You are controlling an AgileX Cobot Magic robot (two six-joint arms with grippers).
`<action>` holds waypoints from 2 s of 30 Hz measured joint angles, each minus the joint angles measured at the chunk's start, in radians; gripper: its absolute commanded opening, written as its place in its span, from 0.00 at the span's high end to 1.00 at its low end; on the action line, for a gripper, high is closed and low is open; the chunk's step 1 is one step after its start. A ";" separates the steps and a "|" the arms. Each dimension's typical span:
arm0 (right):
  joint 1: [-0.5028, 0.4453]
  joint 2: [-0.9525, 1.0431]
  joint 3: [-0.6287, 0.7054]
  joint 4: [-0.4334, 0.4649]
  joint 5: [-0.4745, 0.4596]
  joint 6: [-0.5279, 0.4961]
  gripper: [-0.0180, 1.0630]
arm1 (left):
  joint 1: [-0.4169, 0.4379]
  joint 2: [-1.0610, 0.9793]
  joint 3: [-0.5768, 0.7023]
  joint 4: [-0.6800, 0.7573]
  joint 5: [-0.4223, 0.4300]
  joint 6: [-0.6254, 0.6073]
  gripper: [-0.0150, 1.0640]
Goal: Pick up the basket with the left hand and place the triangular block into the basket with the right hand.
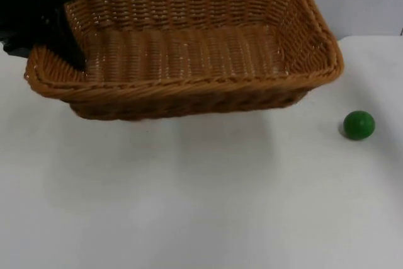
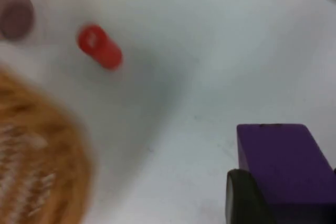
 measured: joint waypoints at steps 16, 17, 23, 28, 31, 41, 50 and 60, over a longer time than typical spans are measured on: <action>0.395 -0.218 0.009 -0.225 -0.098 0.308 0.93 | 0.000 0.000 0.000 -0.014 -0.023 0.000 0.99; 0.417 -0.220 0.023 -0.256 -0.108 0.354 0.93 | 0.000 0.000 0.000 -0.014 -0.025 0.000 0.99; 0.509 -0.228 0.180 -0.347 -0.176 0.466 0.98 | 0.000 0.000 0.000 -0.014 -0.047 0.000 0.99; 0.543 -0.234 0.325 -0.348 -0.285 0.541 0.98 | 0.000 0.000 0.000 -0.014 -0.049 0.000 0.99; 0.543 -0.236 0.393 -0.358 -0.331 0.569 0.98 | 0.000 0.000 0.000 -0.014 -0.049 0.000 0.99; 0.543 -0.234 0.516 -0.530 -0.490 0.735 0.98 | 0.000 0.000 0.000 -0.014 -0.042 0.000 0.99; 0.543 -0.185 0.522 -0.547 -0.498 0.766 0.98 | 0.000 0.000 0.000 -0.014 -0.012 0.000 0.99; 0.543 -0.151 0.522 -0.555 -0.472 0.772 0.98 | 0.000 0.000 0.000 -0.021 0.005 0.000 0.99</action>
